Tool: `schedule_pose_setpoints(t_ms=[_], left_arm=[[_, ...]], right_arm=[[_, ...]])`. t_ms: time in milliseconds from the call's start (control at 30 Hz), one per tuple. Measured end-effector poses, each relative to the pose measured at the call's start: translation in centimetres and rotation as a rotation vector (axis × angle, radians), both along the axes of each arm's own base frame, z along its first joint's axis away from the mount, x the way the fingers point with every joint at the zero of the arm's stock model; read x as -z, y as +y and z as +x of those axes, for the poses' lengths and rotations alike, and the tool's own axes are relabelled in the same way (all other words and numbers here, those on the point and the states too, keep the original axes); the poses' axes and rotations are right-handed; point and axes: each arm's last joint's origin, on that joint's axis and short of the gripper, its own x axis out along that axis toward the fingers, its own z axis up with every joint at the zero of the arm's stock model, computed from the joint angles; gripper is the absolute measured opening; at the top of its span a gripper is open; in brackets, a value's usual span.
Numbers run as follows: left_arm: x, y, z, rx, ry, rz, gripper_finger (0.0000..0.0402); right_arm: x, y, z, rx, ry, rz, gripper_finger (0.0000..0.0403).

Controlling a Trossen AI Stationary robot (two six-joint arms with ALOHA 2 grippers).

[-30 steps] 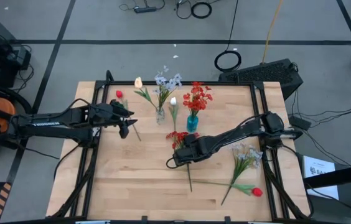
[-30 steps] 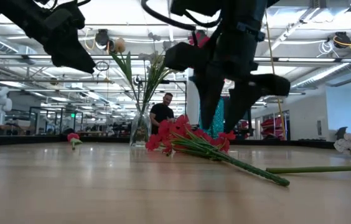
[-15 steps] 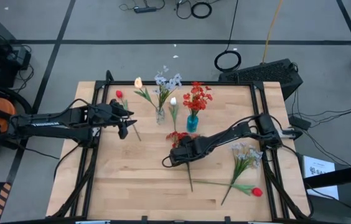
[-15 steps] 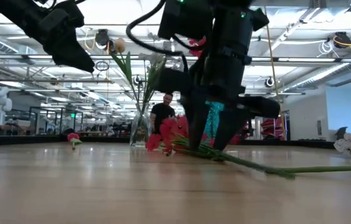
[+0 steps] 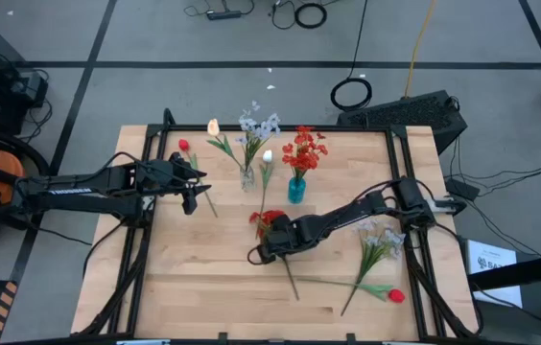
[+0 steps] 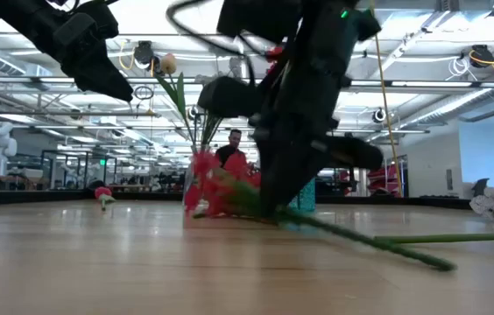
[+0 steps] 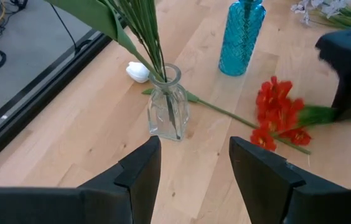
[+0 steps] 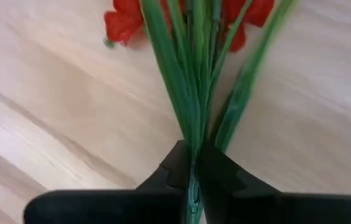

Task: Sort flowers into vase by color
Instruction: Put the red flowers into the blue vase

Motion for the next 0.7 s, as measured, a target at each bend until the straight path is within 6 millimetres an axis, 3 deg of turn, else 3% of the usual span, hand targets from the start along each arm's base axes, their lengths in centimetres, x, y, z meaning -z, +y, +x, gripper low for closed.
schedule_pose_setpoints(t_ms=[133, 233, 367, 433, 500, 567, 700], left_arm=[[0.0, 0.0, 0.0, 0.000, 0.000, 0.000, 0.0195], [0.0, 0.0, 0.0, 0.000, -0.001, 0.000, 0.0195], [0.0, 0.0, 0.0, 0.000, -0.001, 0.000, 0.0195], [0.0, 0.0, 0.0, 0.000, -0.001, 0.000, 0.0195], [0.0, 0.0, 0.0, 0.000, -0.001, 0.000, 0.0195], [0.0, 0.0, 0.0, 0.000, -0.001, 0.000, 0.0195], [0.0, 0.0, 0.0, -0.001, -0.003, -0.001, 0.0195]], right_arm=[[-5.4, 1.2, -1.5, 0.000, -0.156, -0.144, 0.0006], [-9.4, 2.6, -3.7, 0.031, -0.284, -0.389, 0.0006], [-13.4, 4.3, -7.5, 0.060, -0.380, -0.706, 0.0004], [-14.4, 4.6, -9.0, -0.018, -0.343, -0.789, 0.0003], [-14.6, 4.5, -9.8, -0.091, -0.286, -0.766, 0.0003], [-14.6, 4.2, -9.9, -0.049, -0.291, -0.769, 0.0003], [-15.1, 3.5, -10.0, 0.071, -0.340, -1.045, 0.0001]])
